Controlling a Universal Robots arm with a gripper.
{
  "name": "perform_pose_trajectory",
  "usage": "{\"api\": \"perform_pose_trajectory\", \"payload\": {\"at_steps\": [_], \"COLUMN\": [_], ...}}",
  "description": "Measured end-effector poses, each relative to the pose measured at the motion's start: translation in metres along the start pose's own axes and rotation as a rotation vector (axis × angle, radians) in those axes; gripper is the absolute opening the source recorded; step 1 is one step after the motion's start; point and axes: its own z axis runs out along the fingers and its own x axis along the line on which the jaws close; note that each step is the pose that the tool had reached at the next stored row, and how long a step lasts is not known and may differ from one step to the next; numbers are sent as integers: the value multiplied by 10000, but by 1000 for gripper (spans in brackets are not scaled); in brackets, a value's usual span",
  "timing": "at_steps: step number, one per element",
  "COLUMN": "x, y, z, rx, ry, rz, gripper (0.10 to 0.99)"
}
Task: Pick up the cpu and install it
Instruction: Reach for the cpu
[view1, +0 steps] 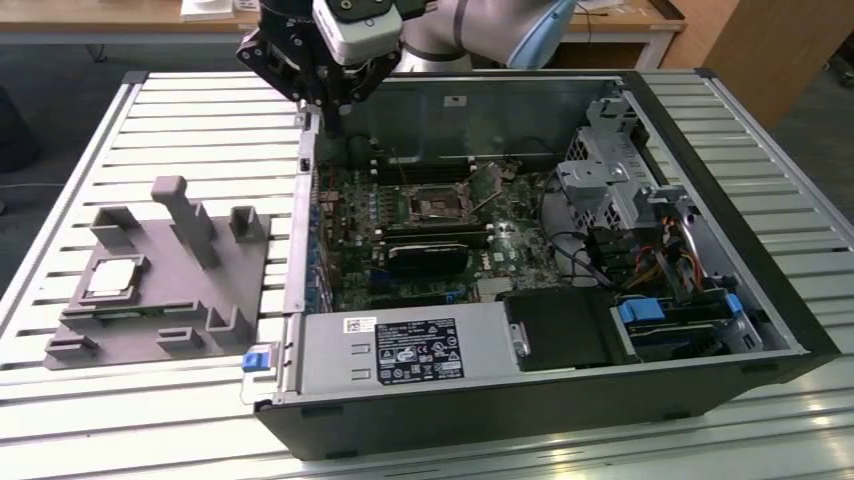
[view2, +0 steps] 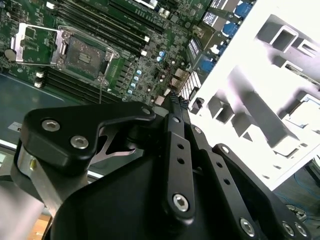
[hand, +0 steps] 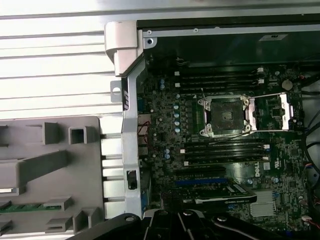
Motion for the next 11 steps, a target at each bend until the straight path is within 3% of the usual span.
{"api": "perform_pose_trajectory", "payload": {"at_steps": [11], "x": [45], "y": [-4], "z": [0], "rx": [1], "ry": [1], "rz": [-1], "gripper": [106]}}
